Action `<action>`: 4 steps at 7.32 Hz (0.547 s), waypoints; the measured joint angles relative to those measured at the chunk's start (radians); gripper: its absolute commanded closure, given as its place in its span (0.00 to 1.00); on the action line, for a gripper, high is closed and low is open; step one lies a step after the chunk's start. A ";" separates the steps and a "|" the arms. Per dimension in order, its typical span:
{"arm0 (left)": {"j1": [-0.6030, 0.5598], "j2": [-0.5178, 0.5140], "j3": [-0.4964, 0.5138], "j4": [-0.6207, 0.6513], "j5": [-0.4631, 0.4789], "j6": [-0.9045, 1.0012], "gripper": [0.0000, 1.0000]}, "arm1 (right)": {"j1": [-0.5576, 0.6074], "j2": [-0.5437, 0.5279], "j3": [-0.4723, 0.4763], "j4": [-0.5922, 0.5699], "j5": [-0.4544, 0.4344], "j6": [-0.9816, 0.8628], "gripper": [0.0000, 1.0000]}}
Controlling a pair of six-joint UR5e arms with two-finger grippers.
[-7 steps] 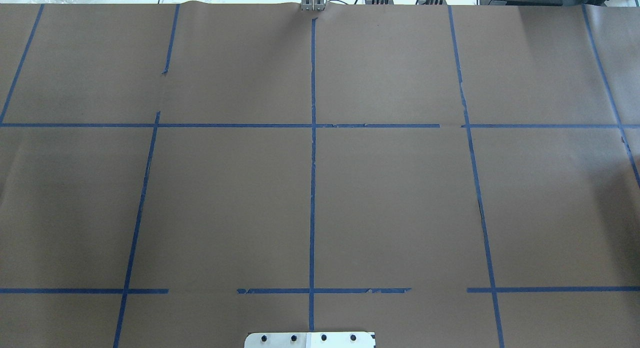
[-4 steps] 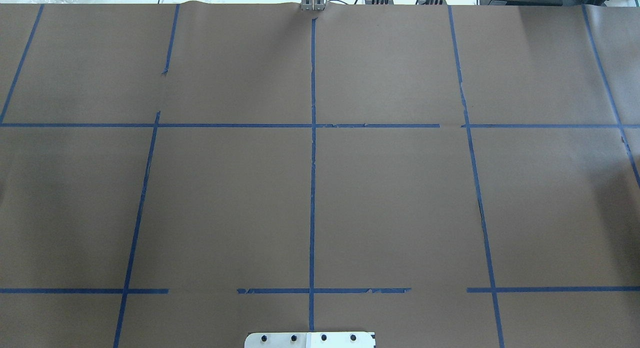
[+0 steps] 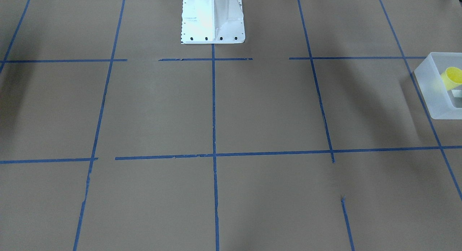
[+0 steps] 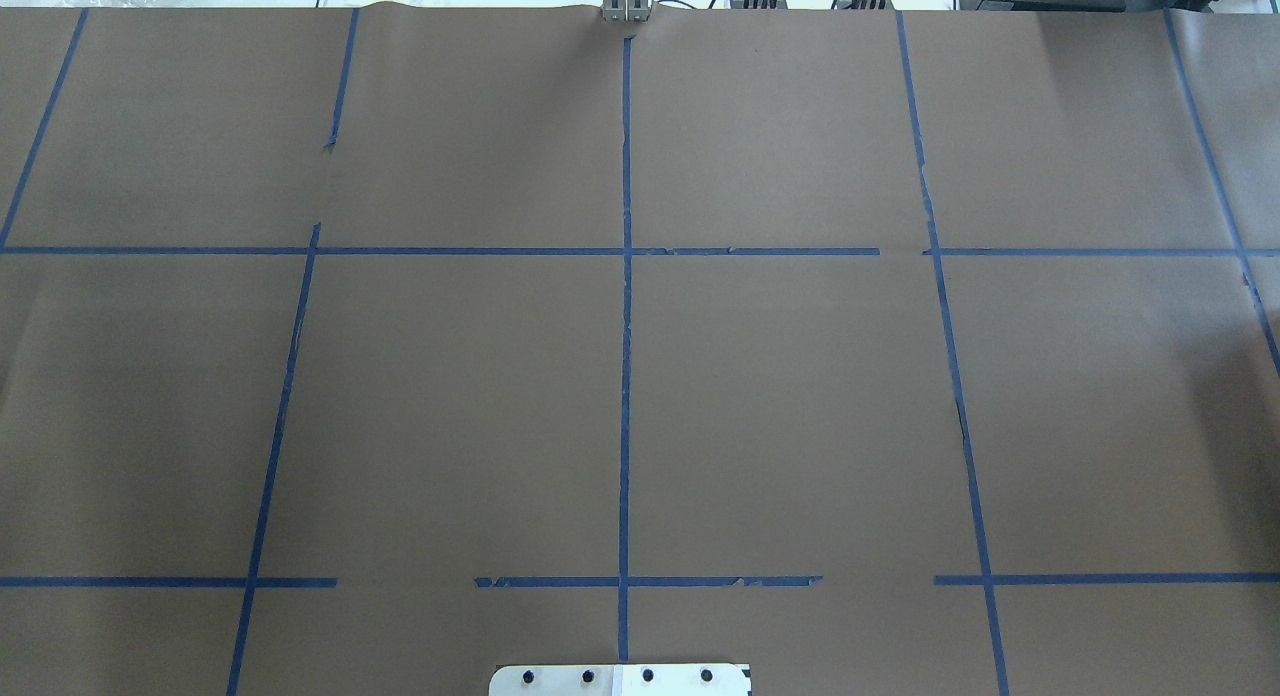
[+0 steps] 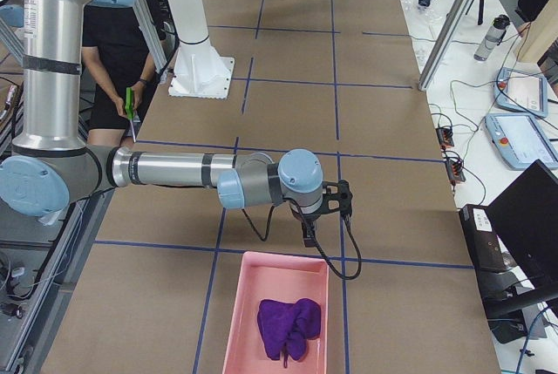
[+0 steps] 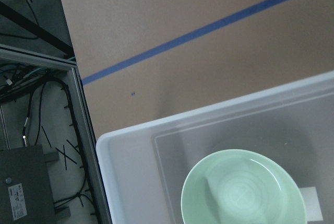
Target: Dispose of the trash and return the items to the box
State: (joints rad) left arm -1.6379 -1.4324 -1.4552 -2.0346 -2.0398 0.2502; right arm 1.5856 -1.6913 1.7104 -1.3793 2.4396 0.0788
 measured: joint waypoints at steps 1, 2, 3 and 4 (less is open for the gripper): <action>-0.001 -0.003 -0.054 0.031 -0.022 -0.040 0.00 | -0.002 0.000 0.000 0.000 0.000 0.000 0.00; -0.002 -0.005 -0.113 0.081 -0.074 -0.109 0.00 | -0.005 0.001 0.000 0.000 0.000 0.000 0.00; -0.002 -0.006 -0.169 0.142 -0.140 -0.173 0.00 | -0.007 0.002 0.000 0.000 -0.001 -0.001 0.00; 0.001 -0.009 -0.214 0.201 -0.201 -0.220 0.00 | -0.008 0.002 0.000 0.000 -0.001 -0.001 0.00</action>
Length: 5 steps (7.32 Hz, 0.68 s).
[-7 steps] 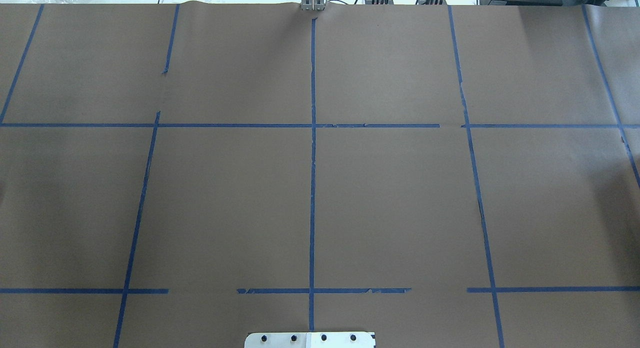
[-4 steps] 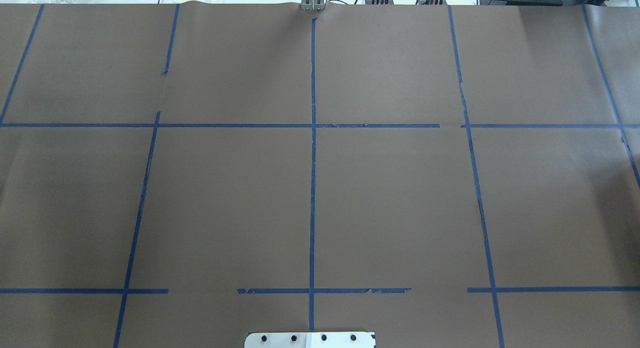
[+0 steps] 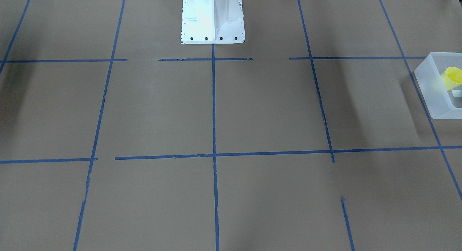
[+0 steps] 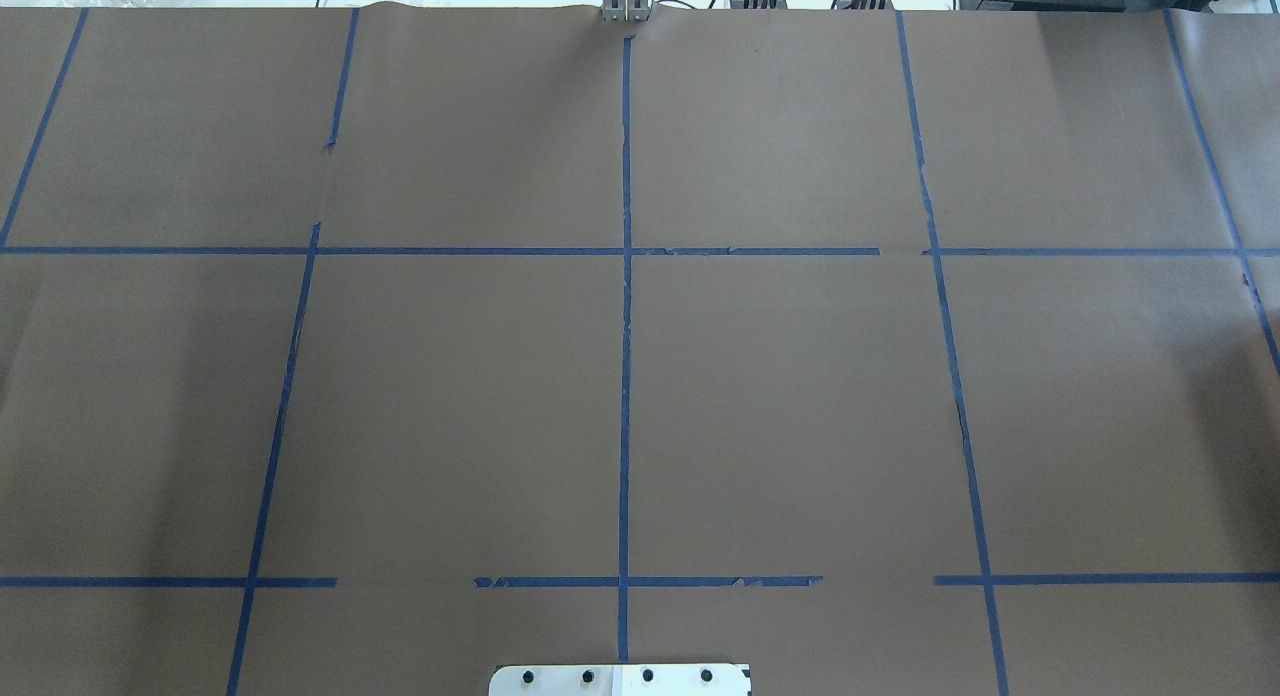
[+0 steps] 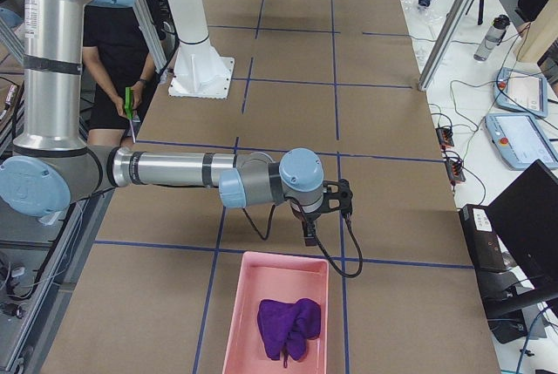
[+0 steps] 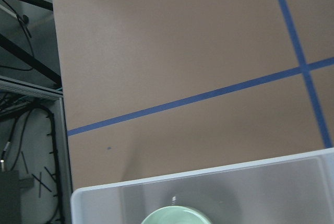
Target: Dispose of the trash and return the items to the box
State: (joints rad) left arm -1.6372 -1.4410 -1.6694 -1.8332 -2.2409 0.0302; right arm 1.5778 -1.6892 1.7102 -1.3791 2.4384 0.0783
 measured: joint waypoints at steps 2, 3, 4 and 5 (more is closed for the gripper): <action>0.006 -0.003 -0.058 0.080 -0.063 -0.037 0.00 | -0.001 0.000 0.000 0.000 0.001 0.000 0.00; 0.007 -0.003 -0.067 0.093 -0.071 -0.041 0.00 | -0.001 0.000 0.000 0.000 0.002 0.000 0.00; 0.008 -0.003 -0.070 0.098 -0.073 -0.042 0.00 | -0.001 0.000 0.000 0.000 0.002 0.001 0.00; 0.008 -0.003 -0.071 0.099 -0.074 -0.043 0.00 | -0.001 0.000 -0.001 0.000 0.003 0.000 0.00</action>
